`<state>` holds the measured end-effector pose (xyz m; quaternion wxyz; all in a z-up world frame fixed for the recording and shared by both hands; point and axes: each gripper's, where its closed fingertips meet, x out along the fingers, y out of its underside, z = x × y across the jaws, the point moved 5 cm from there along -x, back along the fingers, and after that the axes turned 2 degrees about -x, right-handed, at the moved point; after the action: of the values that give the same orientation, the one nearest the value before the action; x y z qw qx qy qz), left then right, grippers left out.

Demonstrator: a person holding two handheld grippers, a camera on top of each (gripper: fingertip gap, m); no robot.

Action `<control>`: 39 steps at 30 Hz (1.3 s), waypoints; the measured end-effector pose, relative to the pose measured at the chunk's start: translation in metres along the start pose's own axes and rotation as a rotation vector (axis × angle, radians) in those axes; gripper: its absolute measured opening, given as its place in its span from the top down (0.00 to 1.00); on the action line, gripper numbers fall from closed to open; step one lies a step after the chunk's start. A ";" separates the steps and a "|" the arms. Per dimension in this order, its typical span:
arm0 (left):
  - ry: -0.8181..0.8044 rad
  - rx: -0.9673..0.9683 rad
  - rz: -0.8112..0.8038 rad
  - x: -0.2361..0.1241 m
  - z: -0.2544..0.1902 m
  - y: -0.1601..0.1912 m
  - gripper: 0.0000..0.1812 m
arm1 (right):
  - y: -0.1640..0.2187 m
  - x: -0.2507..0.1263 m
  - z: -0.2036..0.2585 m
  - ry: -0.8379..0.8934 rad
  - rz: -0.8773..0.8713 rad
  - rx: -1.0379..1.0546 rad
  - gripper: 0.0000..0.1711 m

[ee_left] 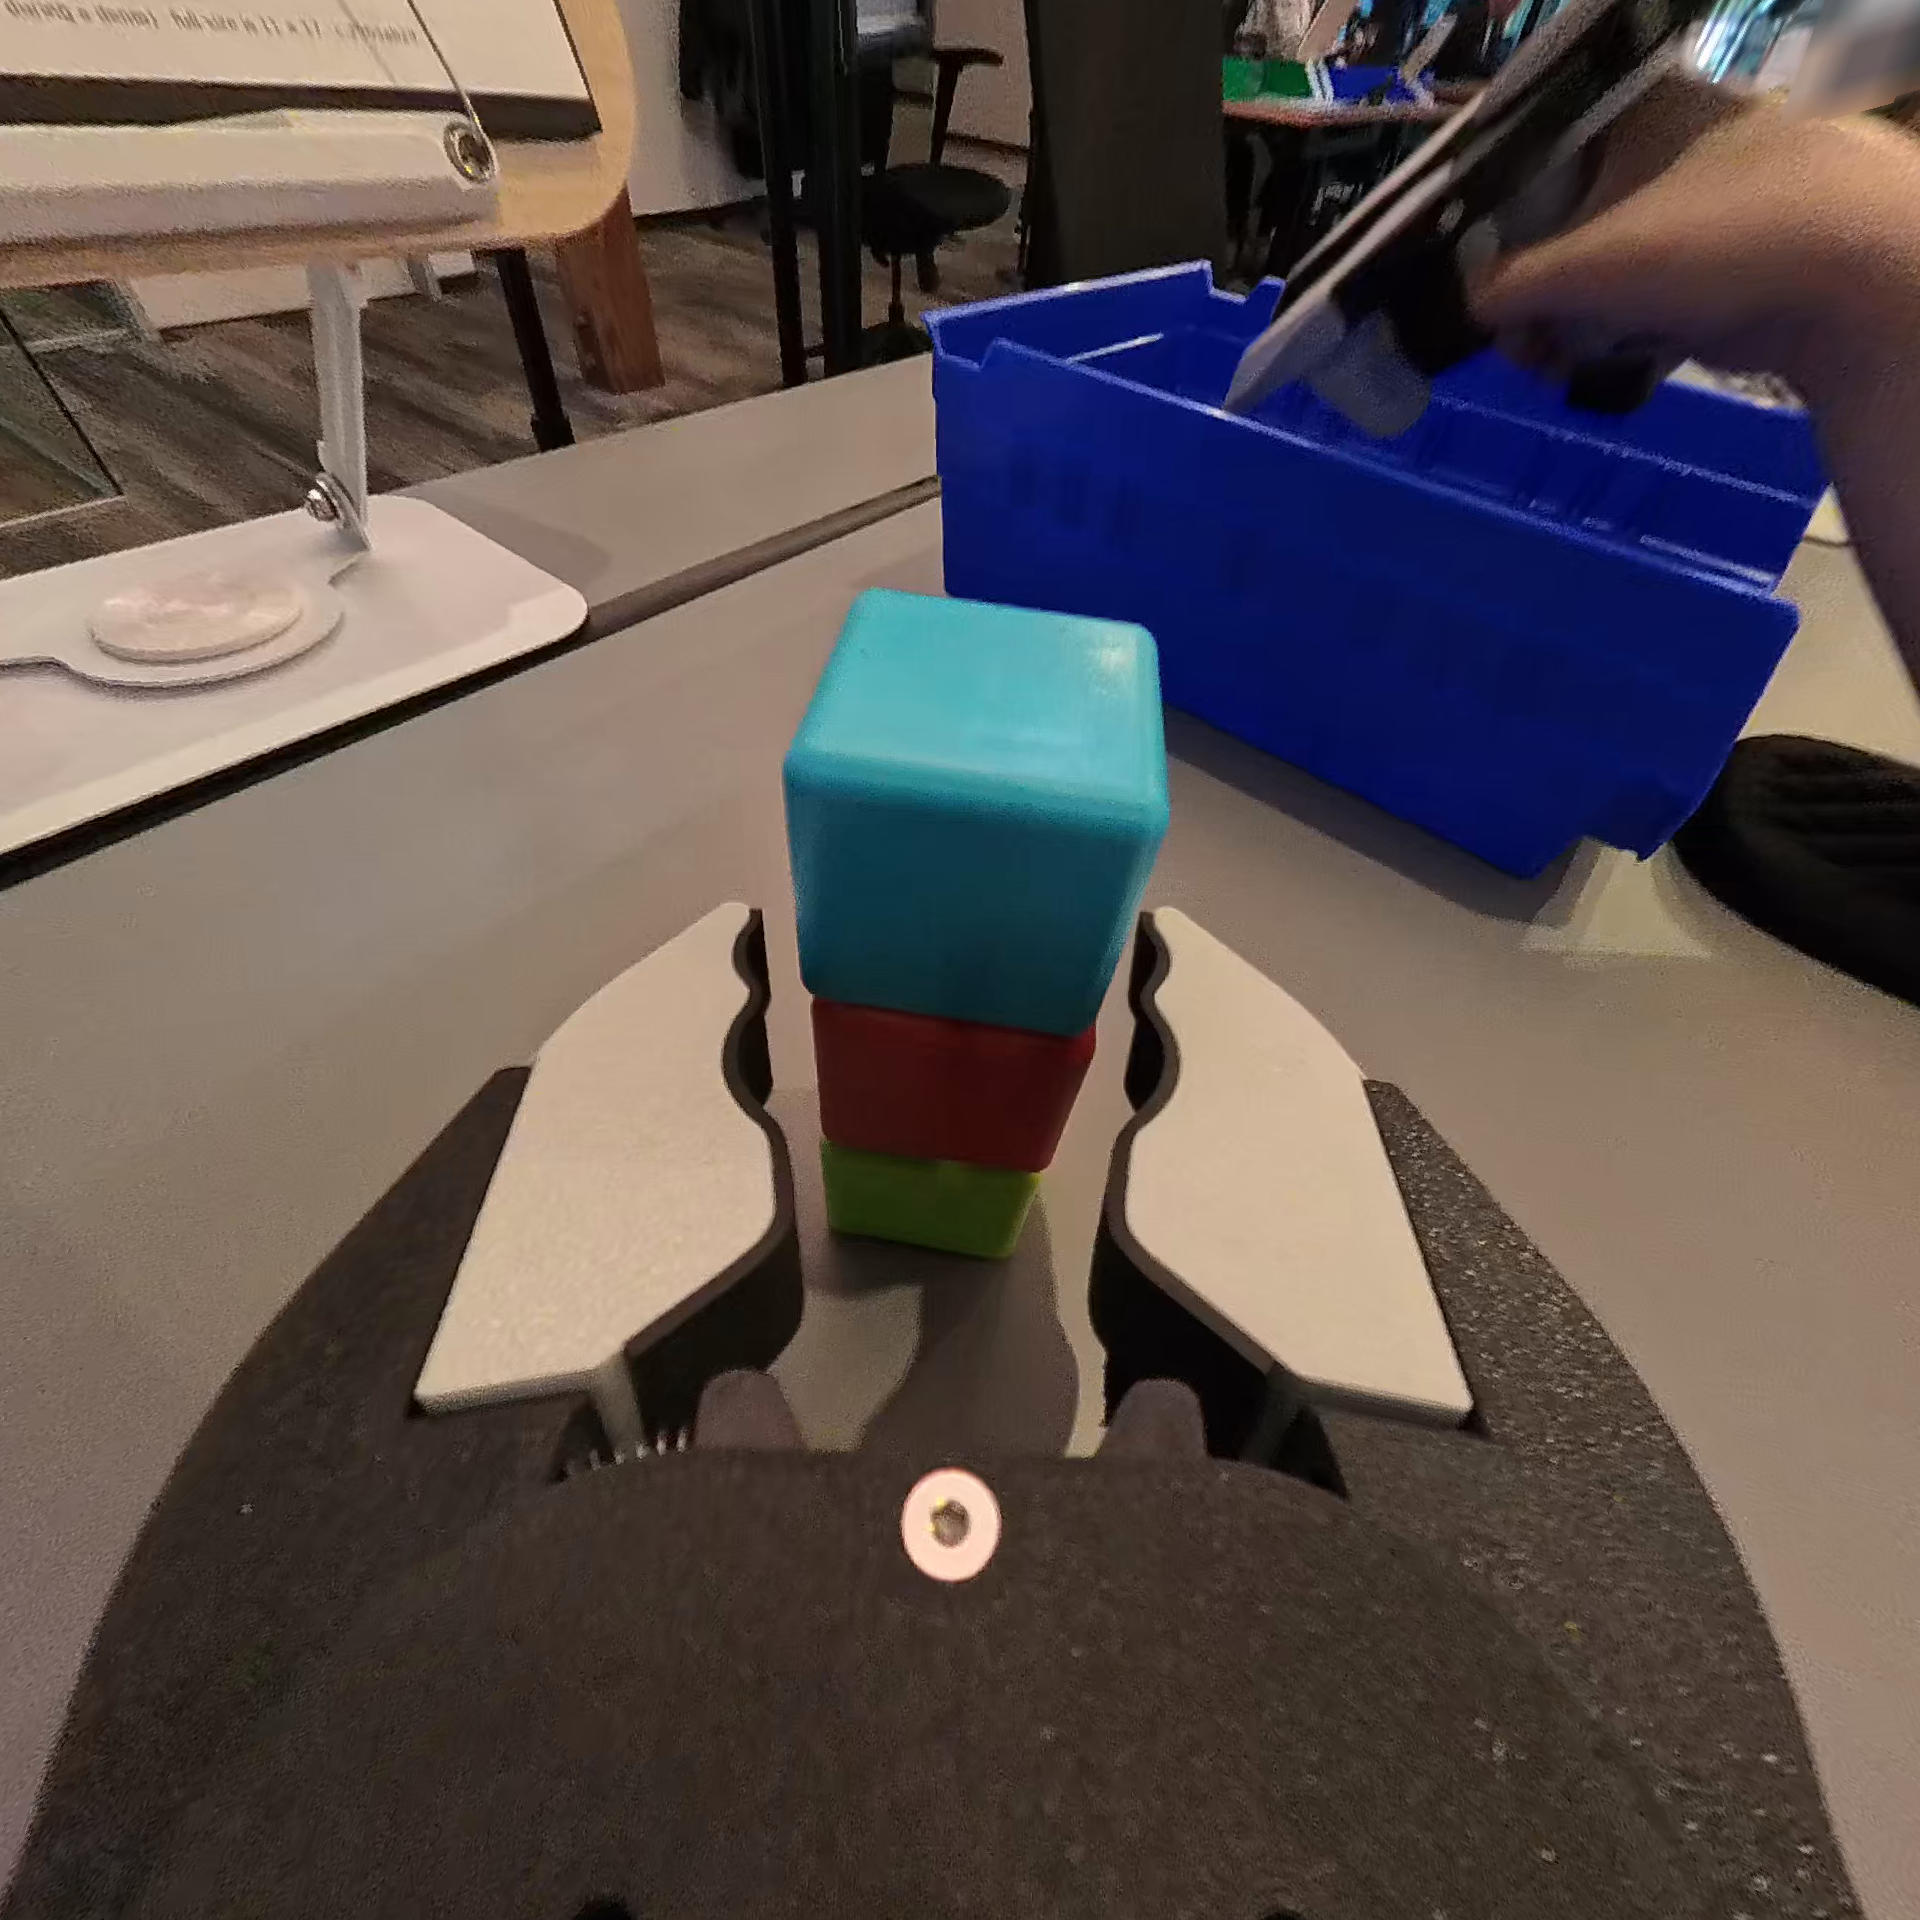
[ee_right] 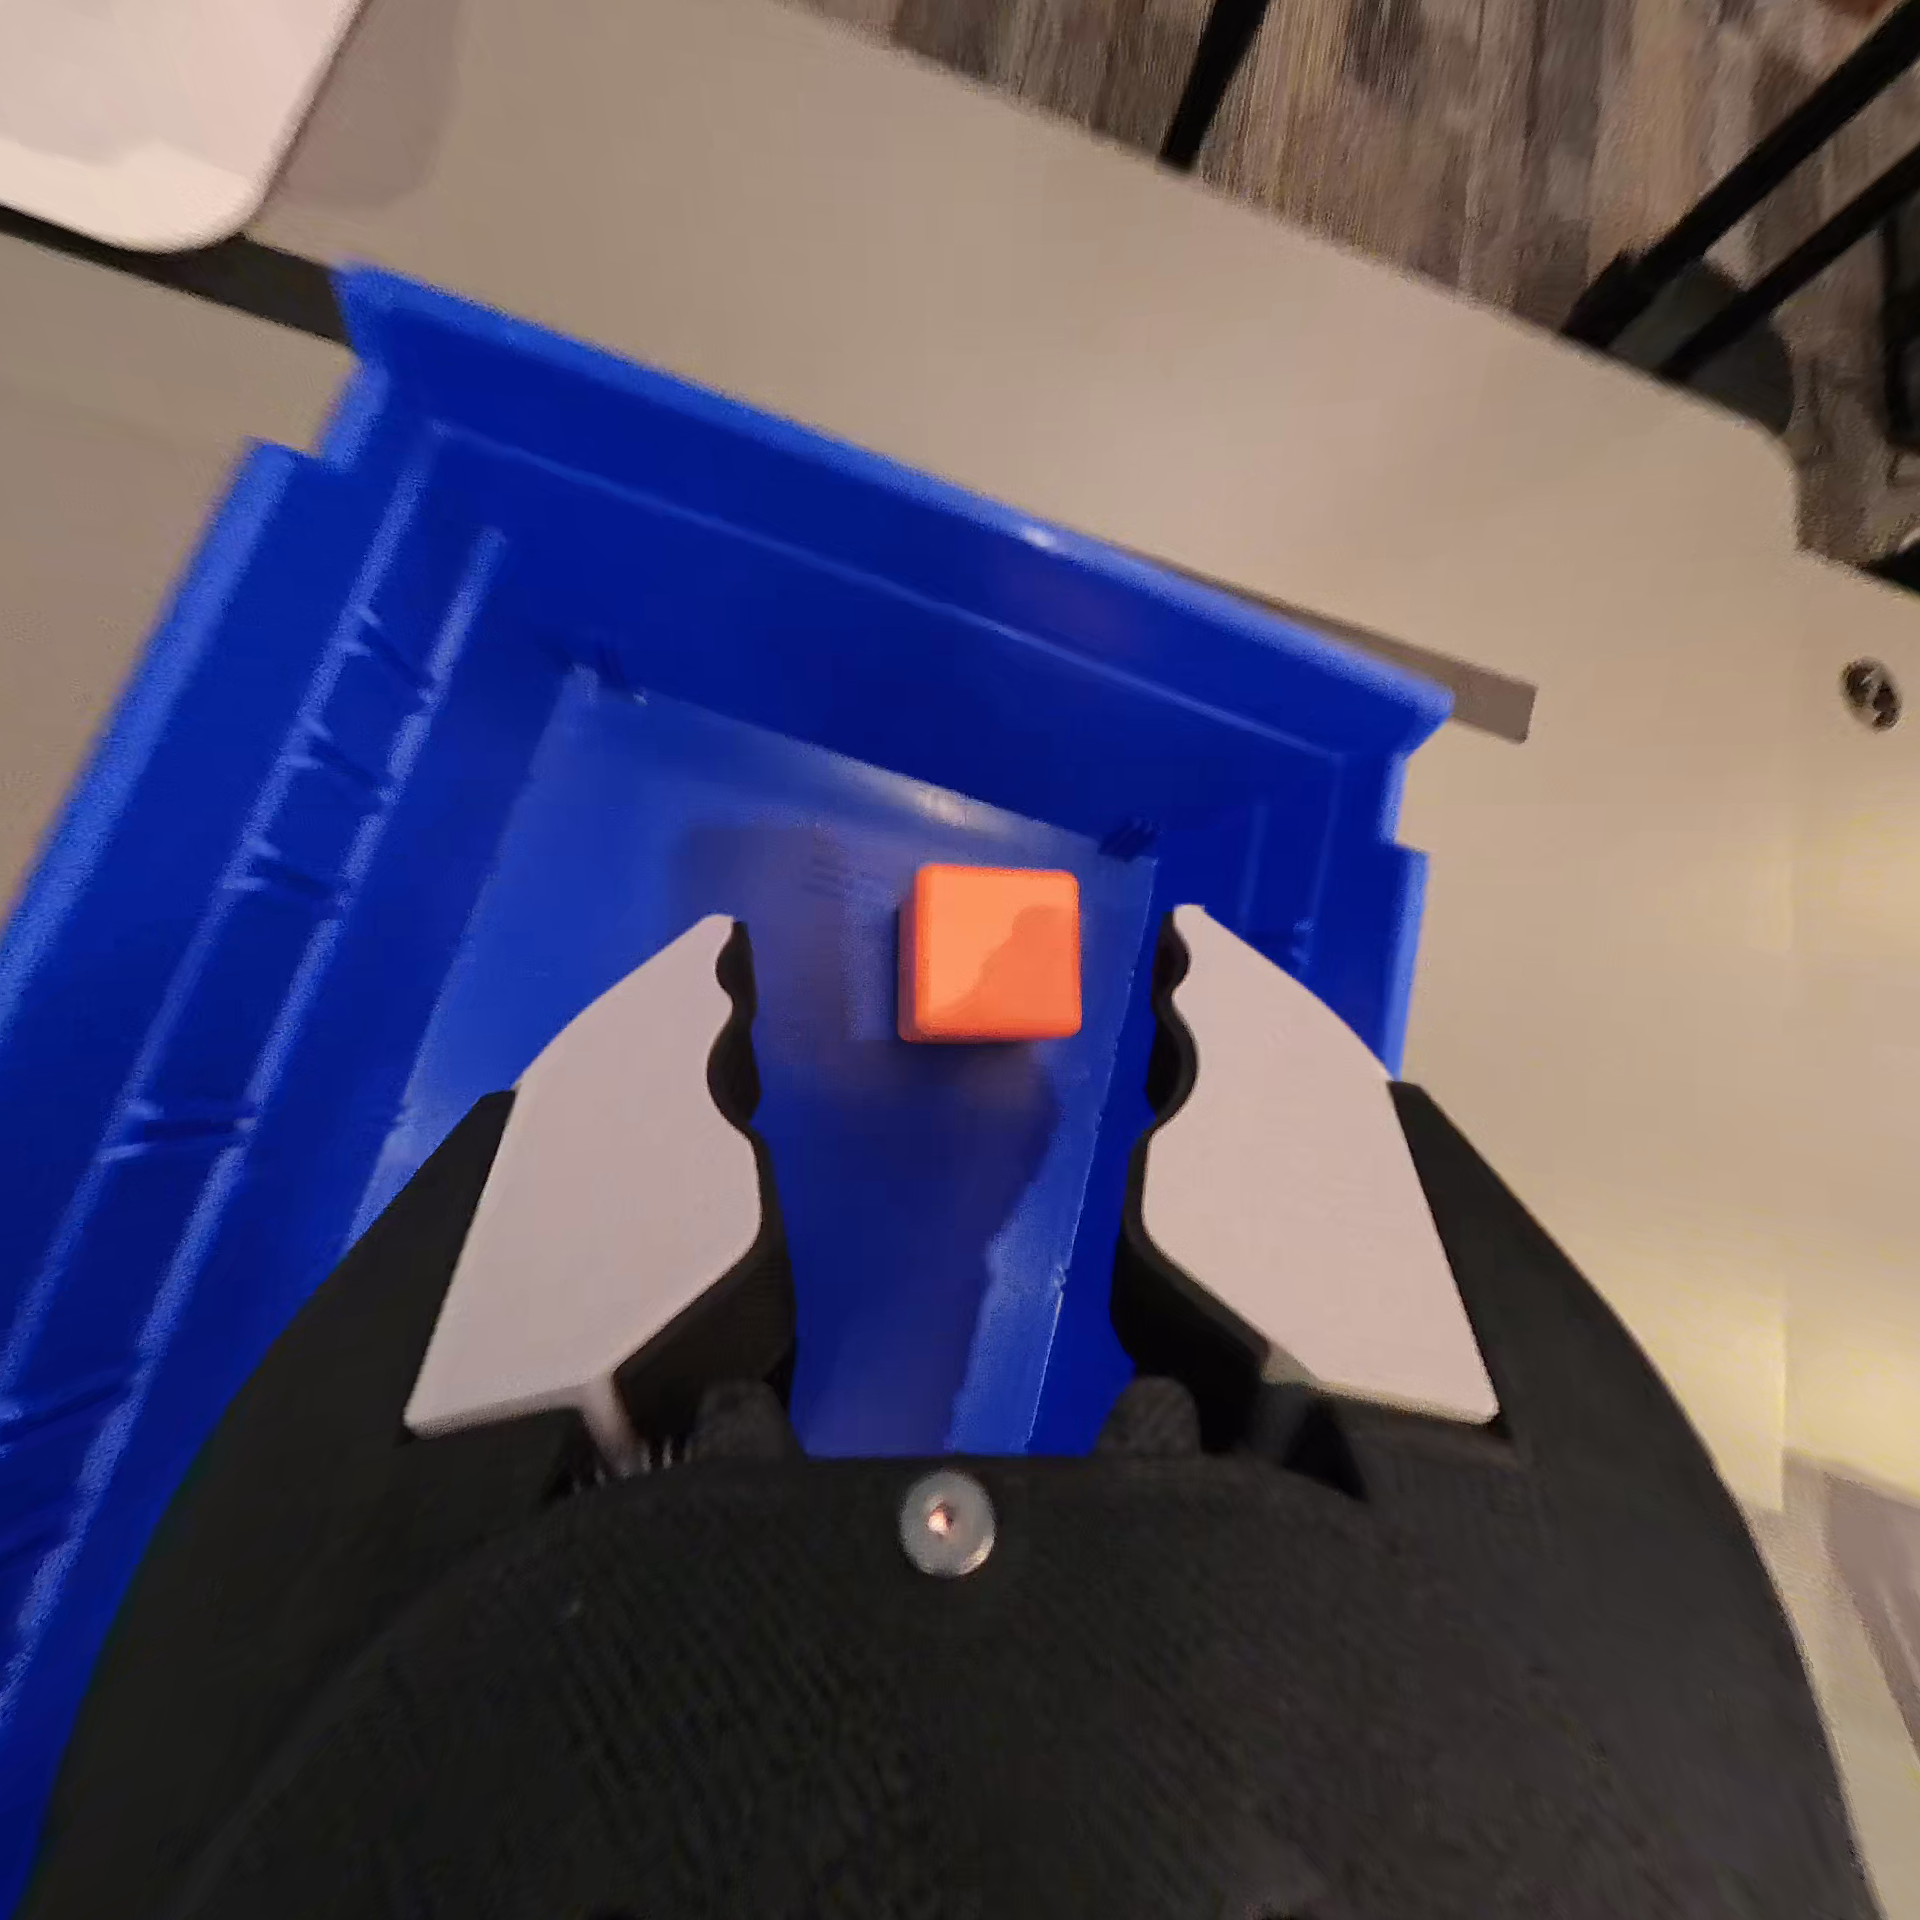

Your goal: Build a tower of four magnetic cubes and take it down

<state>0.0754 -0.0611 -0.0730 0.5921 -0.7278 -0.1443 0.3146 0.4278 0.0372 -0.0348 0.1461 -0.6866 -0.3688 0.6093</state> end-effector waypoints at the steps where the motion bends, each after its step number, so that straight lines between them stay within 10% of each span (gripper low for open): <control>1: -0.002 0.010 0.012 0.001 0.000 0.002 0.63 | -0.006 -0.008 0.002 0.000 -0.035 -0.008 0.56; 8: -0.005 0.041 0.040 0.005 0.000 0.007 0.72 | -0.056 -0.084 0.042 -0.071 -0.339 -0.142 0.56; 14: 0.116 0.015 0.069 0.007 -0.006 0.008 0.72 | -0.064 -0.136 0.161 -0.596 -0.549 -0.546 0.56; 22: 0.337 0.054 0.115 0.006 -0.031 0.013 0.71 | -0.033 -0.114 0.254 -0.902 -0.470 -0.849 0.56; 39: 0.394 0.106 0.150 0.007 -0.049 0.015 0.71 | -0.014 -0.101 0.281 -0.897 -0.266 -0.965 0.71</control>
<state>0.1090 -0.0982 -0.0840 0.6214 -0.7516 0.0454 0.2167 0.1597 -0.0919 -0.0124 -0.2707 -0.3040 -0.7063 0.5792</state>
